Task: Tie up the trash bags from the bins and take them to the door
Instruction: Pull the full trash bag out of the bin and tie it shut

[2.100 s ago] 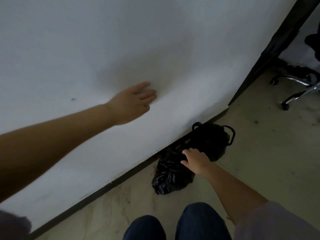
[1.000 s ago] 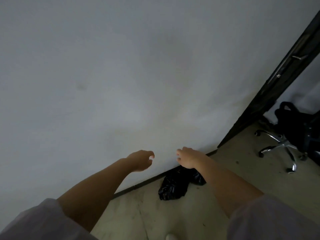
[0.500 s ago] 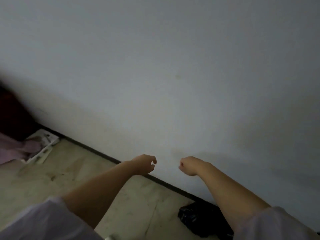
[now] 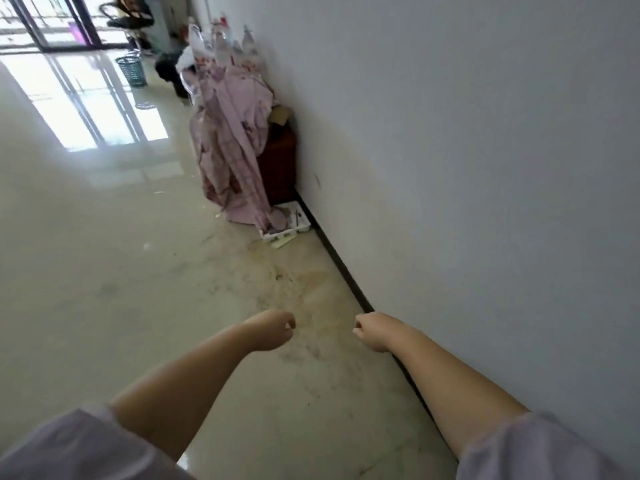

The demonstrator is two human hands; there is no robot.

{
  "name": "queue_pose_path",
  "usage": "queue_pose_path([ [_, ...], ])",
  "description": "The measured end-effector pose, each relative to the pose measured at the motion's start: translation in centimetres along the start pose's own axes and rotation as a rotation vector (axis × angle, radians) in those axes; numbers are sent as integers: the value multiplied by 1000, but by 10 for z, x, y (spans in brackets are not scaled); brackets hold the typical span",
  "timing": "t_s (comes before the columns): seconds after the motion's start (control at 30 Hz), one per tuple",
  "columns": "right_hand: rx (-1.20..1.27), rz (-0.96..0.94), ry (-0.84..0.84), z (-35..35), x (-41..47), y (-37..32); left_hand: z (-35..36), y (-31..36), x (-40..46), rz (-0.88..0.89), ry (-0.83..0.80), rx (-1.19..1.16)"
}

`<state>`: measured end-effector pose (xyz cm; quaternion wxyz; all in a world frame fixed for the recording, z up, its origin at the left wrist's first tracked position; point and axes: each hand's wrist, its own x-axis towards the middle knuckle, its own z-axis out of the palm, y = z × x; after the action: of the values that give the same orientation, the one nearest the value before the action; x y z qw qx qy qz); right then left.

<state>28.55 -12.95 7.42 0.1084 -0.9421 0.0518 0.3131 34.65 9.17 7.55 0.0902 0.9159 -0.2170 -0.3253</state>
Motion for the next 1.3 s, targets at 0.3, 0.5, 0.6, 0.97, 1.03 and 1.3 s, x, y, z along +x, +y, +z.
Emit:
queue_pose_path([
  [0.3,-158,-232,35,-5,65,-186,-30,-168,-53,-211,140,-94],
  [0.5,-221,-331,58,9,94,-268,-21,-231,-69,-323,219,-128],
  [0.6,-301,-388,44,11,117,-300,-18,-254,-68,-369,249,-165],
  [0.97,-405,-492,-121,-44,271,-396,-82,-362,21,-473,161,-317],
  [1.03,-449,-518,-146,-67,304,-410,-107,-381,42,-495,168,-357],
  [1.3,-563,-618,-195,-151,431,-508,-196,-479,96,-612,230,-485],
])
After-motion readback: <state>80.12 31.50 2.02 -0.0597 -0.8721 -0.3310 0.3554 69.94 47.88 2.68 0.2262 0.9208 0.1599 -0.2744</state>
